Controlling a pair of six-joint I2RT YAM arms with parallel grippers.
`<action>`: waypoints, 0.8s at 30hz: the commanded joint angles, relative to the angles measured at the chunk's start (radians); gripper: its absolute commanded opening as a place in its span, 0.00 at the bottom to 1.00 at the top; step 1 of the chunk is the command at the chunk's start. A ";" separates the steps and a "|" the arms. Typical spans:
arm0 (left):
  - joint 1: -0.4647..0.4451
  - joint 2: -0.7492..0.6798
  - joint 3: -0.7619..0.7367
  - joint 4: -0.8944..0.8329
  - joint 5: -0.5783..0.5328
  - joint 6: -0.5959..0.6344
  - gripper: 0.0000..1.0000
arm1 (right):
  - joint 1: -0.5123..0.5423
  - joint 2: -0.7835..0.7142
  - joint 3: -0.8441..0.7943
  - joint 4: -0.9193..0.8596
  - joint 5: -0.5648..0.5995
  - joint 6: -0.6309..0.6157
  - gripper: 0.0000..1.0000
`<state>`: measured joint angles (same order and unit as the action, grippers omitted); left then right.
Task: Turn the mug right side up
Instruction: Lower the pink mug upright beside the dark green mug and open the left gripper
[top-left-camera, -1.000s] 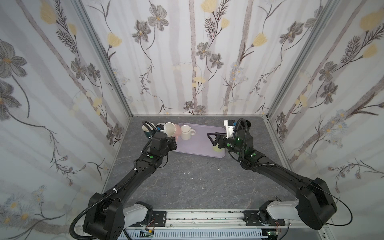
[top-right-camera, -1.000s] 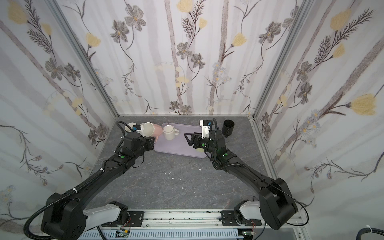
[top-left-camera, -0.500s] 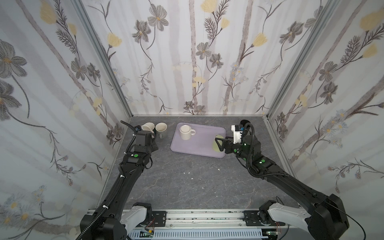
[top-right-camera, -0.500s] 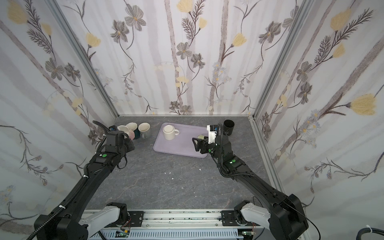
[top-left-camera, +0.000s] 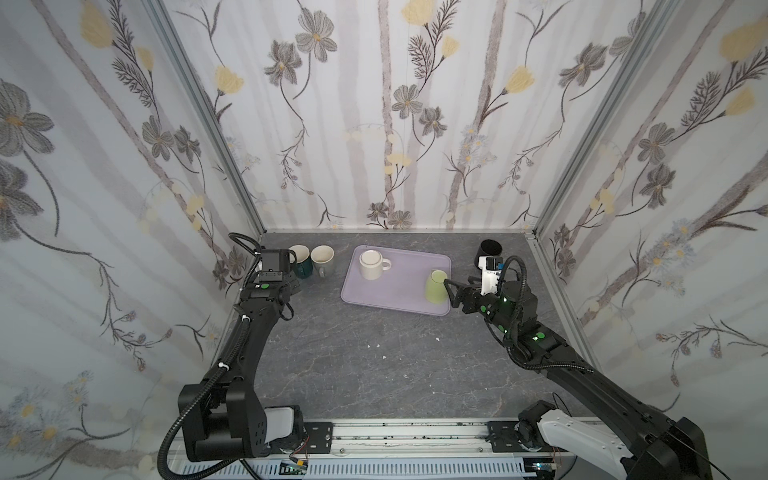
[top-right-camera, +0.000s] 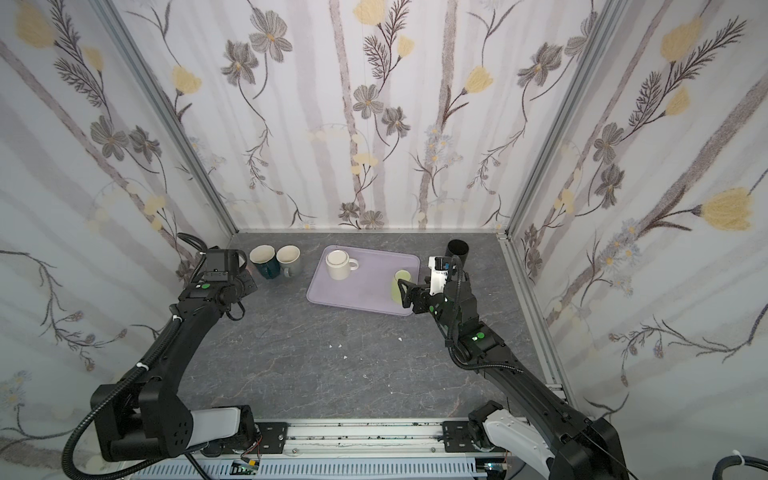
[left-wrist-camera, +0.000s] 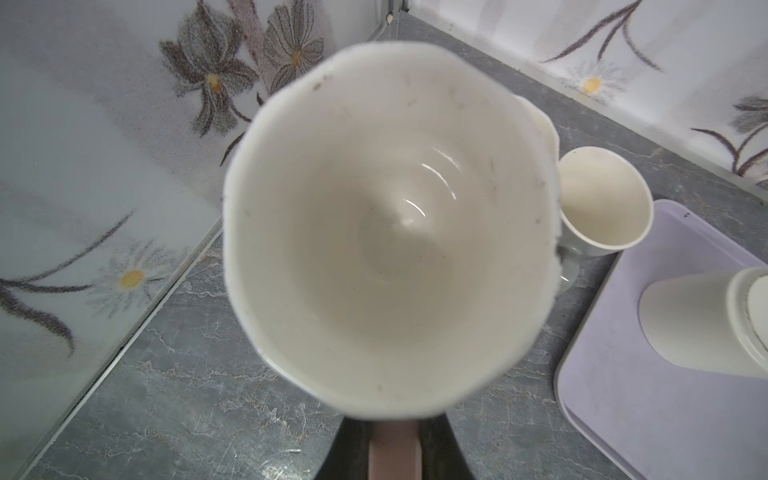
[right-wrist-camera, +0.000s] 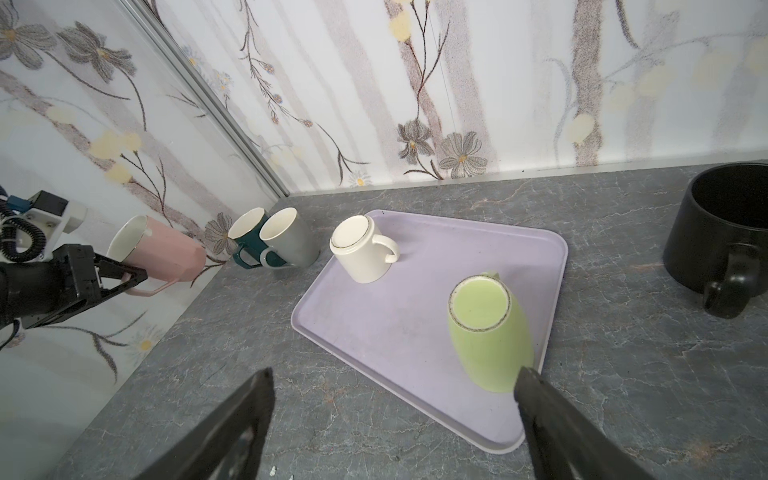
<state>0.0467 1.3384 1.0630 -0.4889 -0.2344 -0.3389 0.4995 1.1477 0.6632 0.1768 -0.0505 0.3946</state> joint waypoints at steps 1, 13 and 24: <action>0.035 0.060 0.049 0.072 0.016 0.006 0.00 | -0.003 -0.015 -0.012 0.012 0.020 -0.016 0.91; 0.120 0.366 0.248 0.098 0.084 -0.004 0.00 | -0.017 -0.036 -0.038 0.007 0.031 -0.014 0.92; 0.122 0.506 0.384 0.042 0.041 -0.021 0.00 | -0.032 -0.037 -0.039 -0.006 0.036 -0.016 0.93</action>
<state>0.1673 1.8381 1.4269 -0.4690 -0.1406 -0.3454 0.4698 1.1065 0.6239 0.1749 -0.0261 0.3840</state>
